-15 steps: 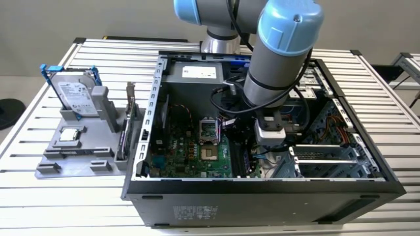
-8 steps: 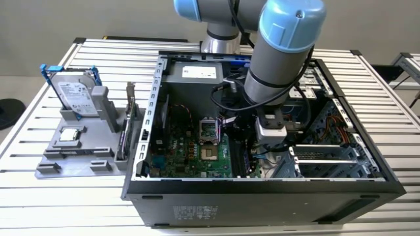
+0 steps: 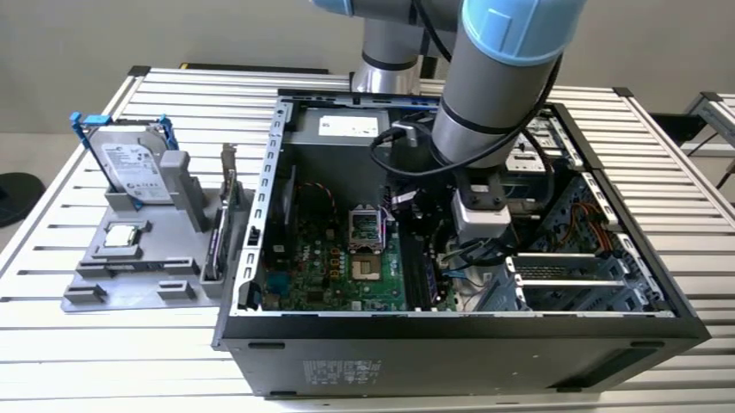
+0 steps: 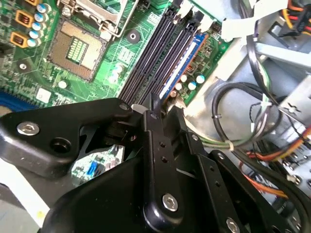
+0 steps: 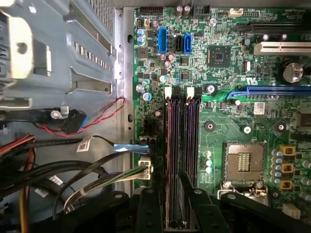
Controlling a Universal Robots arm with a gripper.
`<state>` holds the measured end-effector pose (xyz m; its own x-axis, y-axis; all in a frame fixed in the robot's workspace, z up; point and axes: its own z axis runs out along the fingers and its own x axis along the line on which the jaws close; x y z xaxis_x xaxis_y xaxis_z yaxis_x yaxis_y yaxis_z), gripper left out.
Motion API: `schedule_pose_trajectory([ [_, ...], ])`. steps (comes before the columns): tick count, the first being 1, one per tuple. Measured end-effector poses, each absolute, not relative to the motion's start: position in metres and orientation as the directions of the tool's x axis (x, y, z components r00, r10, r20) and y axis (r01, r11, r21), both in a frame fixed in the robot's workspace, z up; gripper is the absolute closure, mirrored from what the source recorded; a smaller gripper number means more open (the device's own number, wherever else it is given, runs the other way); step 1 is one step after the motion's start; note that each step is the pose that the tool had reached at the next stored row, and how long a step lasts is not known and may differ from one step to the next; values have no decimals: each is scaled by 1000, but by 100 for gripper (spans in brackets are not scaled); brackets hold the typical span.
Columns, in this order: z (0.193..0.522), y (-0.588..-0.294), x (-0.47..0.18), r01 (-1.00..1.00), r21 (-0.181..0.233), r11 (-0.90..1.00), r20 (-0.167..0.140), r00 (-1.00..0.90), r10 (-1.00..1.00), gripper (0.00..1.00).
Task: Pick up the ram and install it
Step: 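Press down the ram until it locks into place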
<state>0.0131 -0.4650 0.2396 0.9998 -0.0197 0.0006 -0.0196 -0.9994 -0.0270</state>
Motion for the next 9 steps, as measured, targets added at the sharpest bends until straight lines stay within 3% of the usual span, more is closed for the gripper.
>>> schedule_pose_trajectory([
  [8,245,-468,13,-20,-31,-999,0,1000,-20,0],
  [9,245,-468,13,-20,-31,-999,0,1000,-20,100],
])
